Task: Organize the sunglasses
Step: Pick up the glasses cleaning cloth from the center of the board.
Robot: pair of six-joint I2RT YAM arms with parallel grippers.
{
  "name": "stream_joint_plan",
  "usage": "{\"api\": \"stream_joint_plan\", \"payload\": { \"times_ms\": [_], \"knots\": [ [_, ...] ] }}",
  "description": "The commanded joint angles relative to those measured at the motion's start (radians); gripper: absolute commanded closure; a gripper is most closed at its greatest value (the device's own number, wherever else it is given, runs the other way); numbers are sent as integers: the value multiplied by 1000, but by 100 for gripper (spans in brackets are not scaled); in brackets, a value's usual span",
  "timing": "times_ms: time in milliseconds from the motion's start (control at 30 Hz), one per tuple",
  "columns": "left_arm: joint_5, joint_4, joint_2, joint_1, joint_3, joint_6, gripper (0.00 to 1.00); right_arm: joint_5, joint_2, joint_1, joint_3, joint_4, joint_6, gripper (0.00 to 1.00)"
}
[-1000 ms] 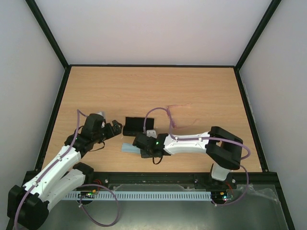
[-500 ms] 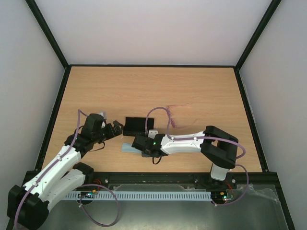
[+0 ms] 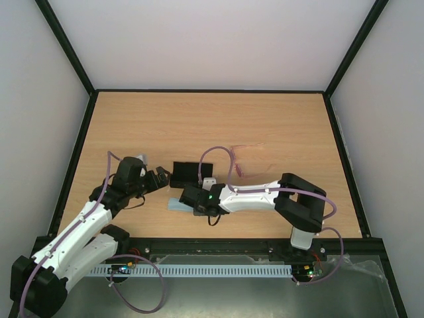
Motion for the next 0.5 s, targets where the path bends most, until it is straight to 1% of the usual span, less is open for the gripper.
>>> {"api": "stream_joint_plan", "payload": {
  "times_ms": [0, 200, 467],
  "knots": [
    [10, 3, 3, 3, 0, 7, 1, 42, 26, 9, 12, -36, 9, 78],
    [10, 3, 4, 3, 0, 6, 1, 39, 53, 11, 16, -42, 3, 80],
    [10, 5, 7, 3, -3, 7, 1, 71, 104, 32, 36, -95, -1, 83]
  ]
}}
